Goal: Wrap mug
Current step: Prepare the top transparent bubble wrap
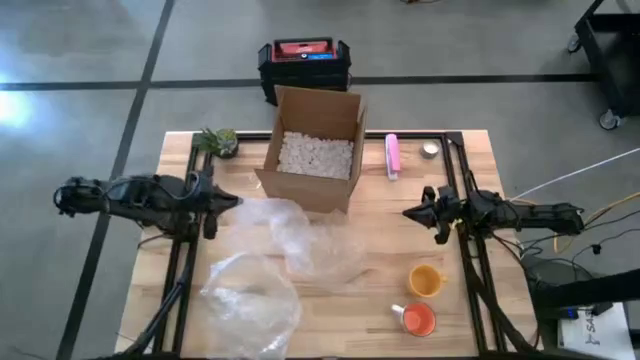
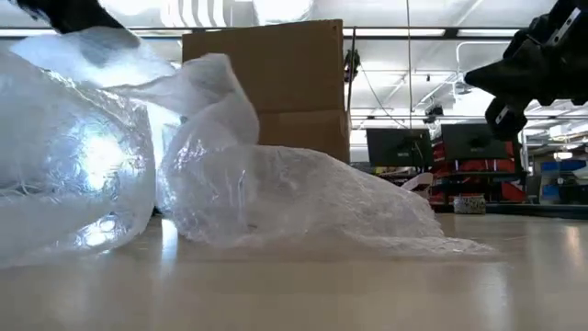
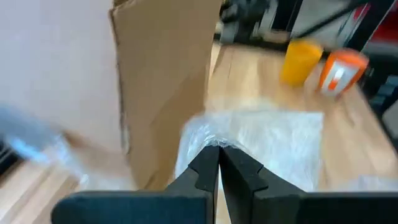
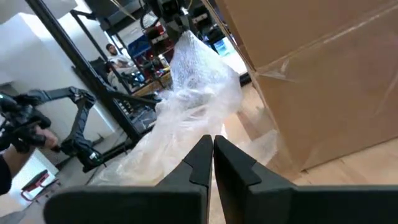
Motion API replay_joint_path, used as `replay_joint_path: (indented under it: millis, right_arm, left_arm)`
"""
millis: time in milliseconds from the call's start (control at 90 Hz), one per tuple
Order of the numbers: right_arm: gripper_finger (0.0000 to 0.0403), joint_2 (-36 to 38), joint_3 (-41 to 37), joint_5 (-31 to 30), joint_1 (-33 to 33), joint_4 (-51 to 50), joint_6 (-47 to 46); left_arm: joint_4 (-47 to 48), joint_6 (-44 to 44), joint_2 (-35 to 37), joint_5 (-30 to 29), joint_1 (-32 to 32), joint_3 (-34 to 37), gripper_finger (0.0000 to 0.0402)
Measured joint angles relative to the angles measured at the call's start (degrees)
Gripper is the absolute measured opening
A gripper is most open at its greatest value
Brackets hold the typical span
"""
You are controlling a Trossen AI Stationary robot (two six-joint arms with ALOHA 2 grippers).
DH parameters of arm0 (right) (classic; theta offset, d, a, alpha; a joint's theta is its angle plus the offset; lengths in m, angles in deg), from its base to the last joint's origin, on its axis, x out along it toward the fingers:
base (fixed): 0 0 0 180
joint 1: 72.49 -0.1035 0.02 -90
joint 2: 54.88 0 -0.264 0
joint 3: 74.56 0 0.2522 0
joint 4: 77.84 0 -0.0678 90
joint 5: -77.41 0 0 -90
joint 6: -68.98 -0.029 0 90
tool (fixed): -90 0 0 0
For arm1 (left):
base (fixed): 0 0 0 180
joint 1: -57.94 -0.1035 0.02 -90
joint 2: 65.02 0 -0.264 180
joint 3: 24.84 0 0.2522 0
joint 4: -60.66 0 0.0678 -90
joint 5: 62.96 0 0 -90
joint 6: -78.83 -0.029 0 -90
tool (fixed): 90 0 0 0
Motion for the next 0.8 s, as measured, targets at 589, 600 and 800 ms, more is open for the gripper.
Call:
replay_joint_path:
  millis: [589,600,800]
  right_arm:
    - [0.0,-21.28,1.55,2.8,-0.43,19.58,15.37]
    - [0.0,-22.75,2.02,2.79,-0.53,19.55,15.73]
    - [0.0,-49.5,14.67,2.81,-3.23,19.66,25.1]
  left_arm:
    - [21.8,12.86,-17.22,5.77,-0.09,-25.66,0.0047]
    - [21.25,12.88,-17.42,6.16,-0.09,-24.89,0.0046]
    - [0.19,14.9,-21.88,14.0,1.2,-7.42,0.0019]
